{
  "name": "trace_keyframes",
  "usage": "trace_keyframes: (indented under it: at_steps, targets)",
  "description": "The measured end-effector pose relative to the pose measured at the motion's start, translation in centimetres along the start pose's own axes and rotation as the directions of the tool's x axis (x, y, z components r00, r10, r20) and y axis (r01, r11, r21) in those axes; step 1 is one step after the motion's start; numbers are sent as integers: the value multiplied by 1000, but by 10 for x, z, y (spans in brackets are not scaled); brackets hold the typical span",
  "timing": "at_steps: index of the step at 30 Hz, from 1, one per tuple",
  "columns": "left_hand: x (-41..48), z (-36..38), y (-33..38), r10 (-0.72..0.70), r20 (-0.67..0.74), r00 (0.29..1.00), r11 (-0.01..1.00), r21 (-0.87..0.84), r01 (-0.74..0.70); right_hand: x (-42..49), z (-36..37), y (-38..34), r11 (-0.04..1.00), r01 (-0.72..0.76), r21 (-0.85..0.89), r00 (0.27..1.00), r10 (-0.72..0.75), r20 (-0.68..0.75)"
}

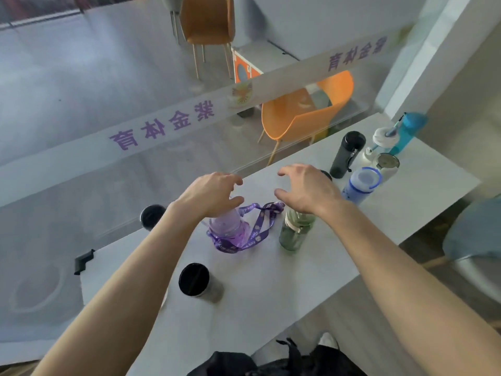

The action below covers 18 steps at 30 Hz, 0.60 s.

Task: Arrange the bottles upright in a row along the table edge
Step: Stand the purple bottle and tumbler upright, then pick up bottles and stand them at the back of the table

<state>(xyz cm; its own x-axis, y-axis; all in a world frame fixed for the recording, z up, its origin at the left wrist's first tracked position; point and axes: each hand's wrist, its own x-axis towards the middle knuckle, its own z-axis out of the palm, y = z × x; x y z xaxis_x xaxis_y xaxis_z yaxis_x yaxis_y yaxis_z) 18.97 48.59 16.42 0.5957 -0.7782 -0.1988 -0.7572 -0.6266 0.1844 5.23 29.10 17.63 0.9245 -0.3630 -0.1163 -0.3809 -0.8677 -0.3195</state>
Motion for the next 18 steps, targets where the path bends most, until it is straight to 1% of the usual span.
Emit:
trace_keyframes:
  at_steps: [4,7,10,12,18]
  targets:
    - [43,2,65,-6,46,999,997,71,2,-9,-33,84,999,-45,2,999,45,-21]
    - [80,3,121,-33,64,997,996,87,27,-16,-53,159,997,-79,12,997,80,-21]
    - [117,0,175,-40,33,999,995,95,37,-18,-68,234,993,-122,0,992,122,-31]
    - [141,-1,206,-44,8,999,996,81,43,-16,-76,276,988,-155,25,987,156,-44]
    - [217,-4,274,-29,-63,998,996,83,34,21,-94,377,977,-188,99,980,194,-49]
